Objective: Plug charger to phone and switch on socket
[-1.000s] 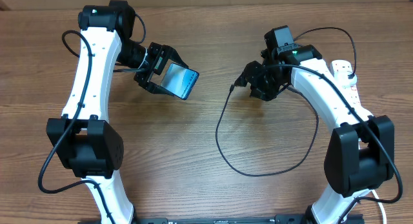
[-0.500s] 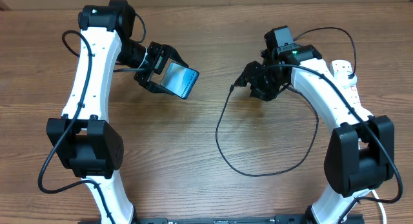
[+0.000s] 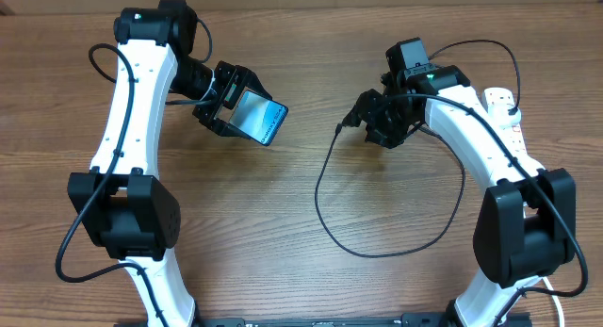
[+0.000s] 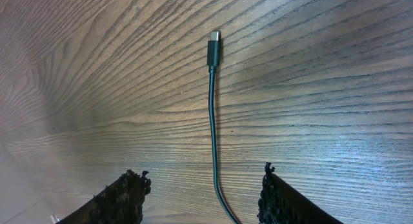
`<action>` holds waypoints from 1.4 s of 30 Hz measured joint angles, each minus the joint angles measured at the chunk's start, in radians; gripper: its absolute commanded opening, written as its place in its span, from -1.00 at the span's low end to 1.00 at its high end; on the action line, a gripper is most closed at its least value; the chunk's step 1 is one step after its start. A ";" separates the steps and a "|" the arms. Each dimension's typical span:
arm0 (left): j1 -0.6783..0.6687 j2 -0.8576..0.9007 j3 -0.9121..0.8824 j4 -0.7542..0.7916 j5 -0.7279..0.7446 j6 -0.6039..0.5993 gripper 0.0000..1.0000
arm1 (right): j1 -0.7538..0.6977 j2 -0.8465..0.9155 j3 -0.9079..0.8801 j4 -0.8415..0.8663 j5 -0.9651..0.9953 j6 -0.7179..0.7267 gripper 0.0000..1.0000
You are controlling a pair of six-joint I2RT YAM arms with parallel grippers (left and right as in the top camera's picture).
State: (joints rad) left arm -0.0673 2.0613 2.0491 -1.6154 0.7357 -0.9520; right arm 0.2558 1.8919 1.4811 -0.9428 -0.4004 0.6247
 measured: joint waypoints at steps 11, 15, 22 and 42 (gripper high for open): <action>0.000 0.000 0.000 0.000 -0.024 0.000 -0.20 | 0.000 0.000 0.000 0.000 0.000 0.000 0.29; 0.000 0.000 0.000 0.000 -0.061 0.000 -0.20 | 0.000 0.000 0.000 -0.006 -0.001 -0.009 0.34; 0.000 0.000 0.000 0.000 -0.134 0.000 -0.21 | 0.000 -0.086 0.000 -0.058 0.000 -0.045 0.39; -0.006 0.000 0.000 0.012 -0.184 -0.001 -0.21 | 0.007 -0.453 -0.295 0.146 -0.063 -0.057 0.40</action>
State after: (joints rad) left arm -0.0738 2.0613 2.0491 -1.6035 0.5518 -0.9527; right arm 0.2630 1.4387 1.1858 -0.7971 -0.4633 0.5678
